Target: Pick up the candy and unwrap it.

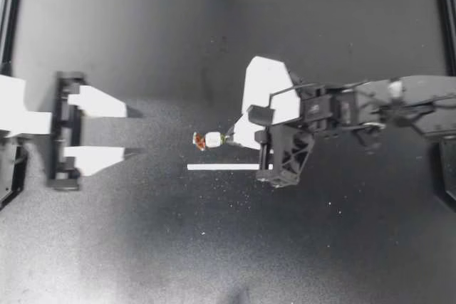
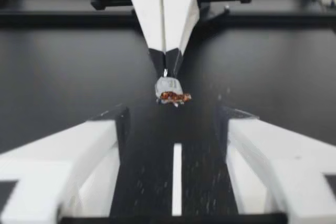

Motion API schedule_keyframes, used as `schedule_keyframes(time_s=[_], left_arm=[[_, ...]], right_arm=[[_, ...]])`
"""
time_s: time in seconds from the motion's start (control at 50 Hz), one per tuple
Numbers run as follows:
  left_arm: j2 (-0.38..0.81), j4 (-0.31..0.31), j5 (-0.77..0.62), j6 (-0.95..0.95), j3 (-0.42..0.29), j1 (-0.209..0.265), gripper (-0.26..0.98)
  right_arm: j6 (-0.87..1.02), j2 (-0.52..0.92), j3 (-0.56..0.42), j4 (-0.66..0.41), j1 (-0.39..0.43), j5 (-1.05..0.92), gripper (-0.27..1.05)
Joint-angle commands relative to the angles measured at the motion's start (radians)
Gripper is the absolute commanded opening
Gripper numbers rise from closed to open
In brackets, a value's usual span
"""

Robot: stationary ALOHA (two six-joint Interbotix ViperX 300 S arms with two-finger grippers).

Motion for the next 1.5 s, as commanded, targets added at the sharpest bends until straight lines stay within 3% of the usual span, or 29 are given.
schedule_keyframes(time_s=[0.0, 0.28, 0.54, 0.76, 0.82, 1.02, 1.26, 1.48], left_arm=[[0.057, -0.003, -0.057, -0.015, -0.054, 0.003, 0.54], [0.249, -0.003, -0.098, -0.114, -0.186, 0.003, 0.54], [0.293, 0.0, -0.101, -0.155, -0.221, 0.003, 0.49], [0.302, -0.002, -0.089, -0.16, -0.218, 0.003, 0.08], [0.308, -0.003, -0.089, -0.16, -0.218, 0.003, 0.03], [0.29, -0.003, -0.101, -0.16, -0.212, 0.002, 0.16], [0.287, -0.005, -0.1, -0.167, -0.209, 0.003, 0.53], [0.299, -0.014, -0.1, -0.196, -0.218, 0.003, 0.54]], right_arm=[[-0.002, -0.044, -0.011, -0.003, 0.005, -0.003, -0.19], [-0.002, -0.072, -0.011, -0.041, 0.005, -0.003, -0.19], [-0.003, -0.078, 0.005, -0.044, 0.005, -0.003, -0.19], [-0.002, -0.104, 0.023, -0.046, 0.005, -0.018, -0.19], [-0.002, -0.11, 0.026, -0.044, 0.005, -0.034, -0.19], [0.003, -0.104, 0.041, -0.044, 0.005, -0.052, -0.19], [0.005, -0.103, 0.046, -0.044, 0.005, -0.057, -0.19], [0.005, -0.1, 0.044, -0.044, 0.005, -0.069, -0.19]])
